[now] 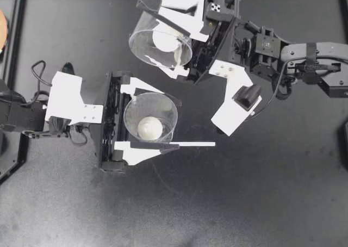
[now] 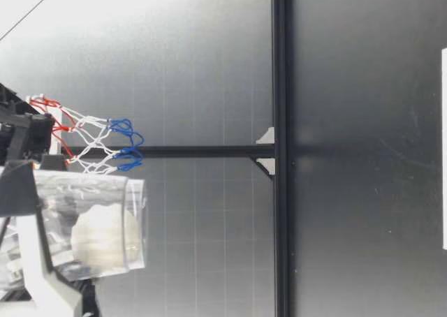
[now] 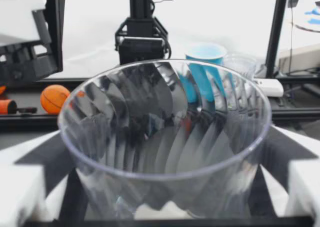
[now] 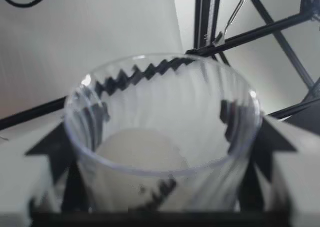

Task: Transfer one of the two balls in the right glass into the left glass, then transfer it back to the right glass.

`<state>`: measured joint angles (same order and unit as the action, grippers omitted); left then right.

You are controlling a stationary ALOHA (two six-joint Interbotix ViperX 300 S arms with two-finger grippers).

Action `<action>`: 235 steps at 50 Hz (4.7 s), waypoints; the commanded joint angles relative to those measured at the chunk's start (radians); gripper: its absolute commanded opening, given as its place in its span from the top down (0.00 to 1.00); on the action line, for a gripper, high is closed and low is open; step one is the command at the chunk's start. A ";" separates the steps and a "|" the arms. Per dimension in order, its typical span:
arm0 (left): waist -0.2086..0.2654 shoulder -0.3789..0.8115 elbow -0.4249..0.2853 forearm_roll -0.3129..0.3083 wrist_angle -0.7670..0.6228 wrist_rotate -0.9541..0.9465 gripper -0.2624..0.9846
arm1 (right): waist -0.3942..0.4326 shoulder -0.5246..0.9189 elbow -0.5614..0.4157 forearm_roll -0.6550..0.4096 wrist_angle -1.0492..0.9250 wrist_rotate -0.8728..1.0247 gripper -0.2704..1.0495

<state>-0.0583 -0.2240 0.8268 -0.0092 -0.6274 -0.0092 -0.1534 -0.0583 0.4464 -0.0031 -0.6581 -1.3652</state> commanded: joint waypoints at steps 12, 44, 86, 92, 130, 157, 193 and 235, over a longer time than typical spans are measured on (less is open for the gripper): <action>0.000 -0.008 -0.025 -0.018 -0.003 -0.003 0.17 | 0.005 0.000 -0.038 0.002 -0.017 -0.075 0.28; 0.000 -0.002 -0.023 -0.054 -0.005 -0.003 0.17 | 0.034 0.028 -0.048 0.003 -0.081 -0.207 0.28; -0.002 -0.035 0.026 -0.055 -0.003 -0.003 0.17 | 0.124 -0.023 -0.021 0.546 0.018 0.051 0.29; -0.002 -0.063 0.057 -0.054 -0.005 0.000 0.17 | 0.126 -0.041 0.008 0.548 0.025 0.101 0.29; 0.032 -0.531 0.179 -0.051 0.454 0.279 0.17 | 0.192 -0.253 0.350 0.543 0.051 0.563 0.29; 0.229 -0.528 0.003 -0.046 0.531 0.657 0.17 | 0.258 -0.107 0.256 0.468 0.097 0.911 0.29; 0.249 -0.347 -0.133 -0.044 0.440 1.026 0.17 | 0.265 0.109 0.006 0.216 0.110 1.230 0.29; 0.249 -0.327 -0.137 -0.044 0.334 1.302 0.17 | 0.264 0.167 -0.055 0.204 0.092 1.290 0.29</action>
<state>0.1856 -0.5461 0.7118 -0.0522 -0.2823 1.2870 0.1058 0.1212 0.4249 0.2040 -0.5538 -0.0798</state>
